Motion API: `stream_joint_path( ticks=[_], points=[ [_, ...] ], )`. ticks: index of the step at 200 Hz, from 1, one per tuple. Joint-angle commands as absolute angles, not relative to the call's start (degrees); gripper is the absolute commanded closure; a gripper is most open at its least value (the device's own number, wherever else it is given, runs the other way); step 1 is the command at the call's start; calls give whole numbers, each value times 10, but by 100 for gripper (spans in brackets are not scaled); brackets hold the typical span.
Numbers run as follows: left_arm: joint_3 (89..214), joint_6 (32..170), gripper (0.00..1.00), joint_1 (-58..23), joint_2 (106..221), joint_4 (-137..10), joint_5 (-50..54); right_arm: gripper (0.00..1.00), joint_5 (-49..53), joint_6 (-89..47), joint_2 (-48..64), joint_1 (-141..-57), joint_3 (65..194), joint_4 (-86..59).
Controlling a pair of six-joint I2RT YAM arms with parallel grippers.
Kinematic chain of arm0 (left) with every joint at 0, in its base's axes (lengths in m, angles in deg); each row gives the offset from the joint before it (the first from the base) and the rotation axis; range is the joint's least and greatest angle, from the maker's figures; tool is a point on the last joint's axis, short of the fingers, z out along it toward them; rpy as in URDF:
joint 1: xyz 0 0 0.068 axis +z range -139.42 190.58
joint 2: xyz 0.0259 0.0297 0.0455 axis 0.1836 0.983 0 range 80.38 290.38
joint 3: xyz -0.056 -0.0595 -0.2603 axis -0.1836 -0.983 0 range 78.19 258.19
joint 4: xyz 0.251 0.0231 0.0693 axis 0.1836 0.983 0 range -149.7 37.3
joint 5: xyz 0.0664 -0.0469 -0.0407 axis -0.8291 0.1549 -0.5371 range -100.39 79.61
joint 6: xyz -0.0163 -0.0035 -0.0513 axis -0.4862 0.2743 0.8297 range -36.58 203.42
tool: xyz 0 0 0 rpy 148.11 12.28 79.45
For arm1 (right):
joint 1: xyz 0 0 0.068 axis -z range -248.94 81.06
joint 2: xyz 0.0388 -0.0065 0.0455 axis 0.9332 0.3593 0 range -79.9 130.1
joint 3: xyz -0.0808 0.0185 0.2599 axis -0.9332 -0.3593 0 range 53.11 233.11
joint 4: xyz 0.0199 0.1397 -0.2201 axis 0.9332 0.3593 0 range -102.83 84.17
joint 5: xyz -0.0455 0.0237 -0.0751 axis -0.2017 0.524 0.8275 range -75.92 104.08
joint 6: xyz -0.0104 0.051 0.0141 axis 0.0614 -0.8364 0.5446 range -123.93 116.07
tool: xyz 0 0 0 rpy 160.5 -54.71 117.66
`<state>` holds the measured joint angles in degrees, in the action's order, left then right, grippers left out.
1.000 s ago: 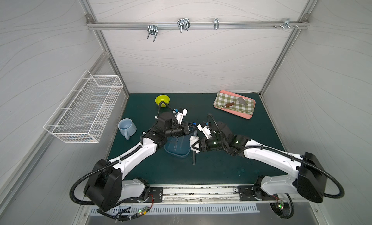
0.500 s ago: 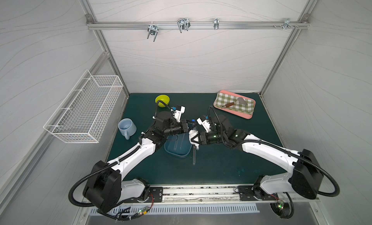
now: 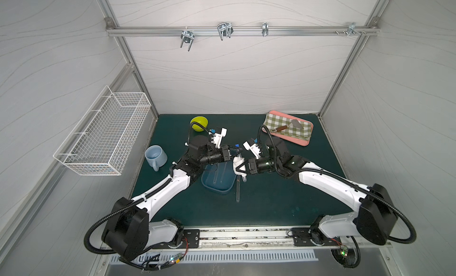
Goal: Wipe the exteriors of test tubes
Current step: Wipe the dirt from the test tube.
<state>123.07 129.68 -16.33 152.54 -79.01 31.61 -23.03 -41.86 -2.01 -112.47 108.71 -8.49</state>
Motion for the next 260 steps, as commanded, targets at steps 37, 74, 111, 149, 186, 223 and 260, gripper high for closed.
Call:
stream_joint_path(
  ticks=[37,74,111,149,186,223,260],
  points=[
    [1234,1265,94,-165,1533,-776,395,76,-229,-435,-17,-1083,1138,-120],
    [1236,1268,94,-166,1535,-780,404,76,-231,-439,-10,-1079,1141,-129],
    [1235,1290,94,-165,1538,-803,398,77,-236,-440,-6,-1081,1131,-128],
    [1238,1291,94,-165,1539,-795,382,77,-218,-437,-30,-1103,1087,-110],
    [1239,1291,94,-165,1542,-795,379,77,-195,-443,-51,-1145,1049,-97],
    [1239,1291,94,-164,1541,-788,368,77,-172,-471,-58,-1178,1017,-121],
    [1236,1285,94,-164,1535,-775,364,77,-150,-465,-54,-1171,1034,-103]
  ],
)
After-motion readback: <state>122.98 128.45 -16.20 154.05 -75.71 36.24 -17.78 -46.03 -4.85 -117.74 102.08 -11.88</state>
